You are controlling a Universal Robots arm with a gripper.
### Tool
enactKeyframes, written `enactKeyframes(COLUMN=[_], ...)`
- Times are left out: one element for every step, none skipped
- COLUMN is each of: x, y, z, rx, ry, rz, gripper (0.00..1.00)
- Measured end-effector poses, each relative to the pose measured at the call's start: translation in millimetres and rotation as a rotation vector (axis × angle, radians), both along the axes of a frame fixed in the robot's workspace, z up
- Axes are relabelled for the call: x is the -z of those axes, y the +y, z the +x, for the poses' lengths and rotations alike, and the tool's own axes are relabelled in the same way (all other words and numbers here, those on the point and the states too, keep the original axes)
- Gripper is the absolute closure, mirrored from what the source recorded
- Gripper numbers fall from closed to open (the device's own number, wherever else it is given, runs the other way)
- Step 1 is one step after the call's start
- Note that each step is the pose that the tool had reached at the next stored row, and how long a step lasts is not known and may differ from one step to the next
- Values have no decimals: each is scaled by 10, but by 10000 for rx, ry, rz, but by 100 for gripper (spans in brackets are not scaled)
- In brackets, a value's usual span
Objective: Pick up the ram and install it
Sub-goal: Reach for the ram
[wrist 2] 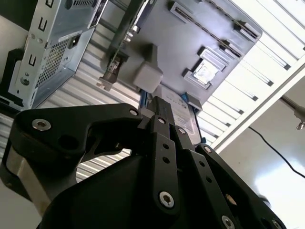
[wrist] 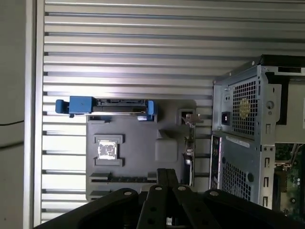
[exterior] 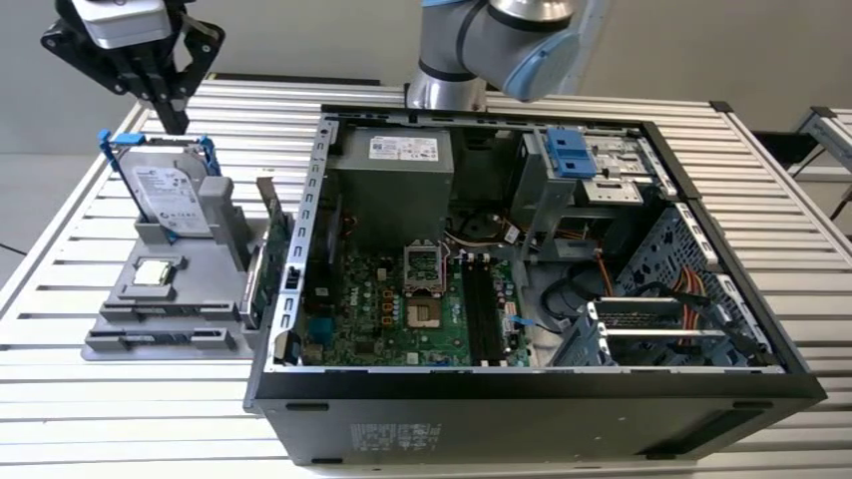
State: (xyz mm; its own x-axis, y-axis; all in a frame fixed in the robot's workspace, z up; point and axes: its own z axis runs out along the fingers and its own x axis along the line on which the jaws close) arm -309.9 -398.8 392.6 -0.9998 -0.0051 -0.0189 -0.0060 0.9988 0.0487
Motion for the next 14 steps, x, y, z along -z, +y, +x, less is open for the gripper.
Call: enactKeyframes(x=[0,0,0,0,0,0,0,0,0,0,0,0,0,0], y=[0,0,0,0,0,0,0,0,0,0,0,0,0,0], z=[-17,-35,-55,-73,-92,-111,-128,-145,-163,-181,-199,-215,-233,-247], rx=[24,55,93,133,175,217,254,290,325,358,391,416,438,450], ry=[0,1,1,-1,0,0,0,0,0,0,0,0,0,0], rz=[1,0,0,1,1,0,1,1,1,0,1,0,0,0], gripper=[100,100,100,100,100,100,100,100,100,100,100,100,100,100])
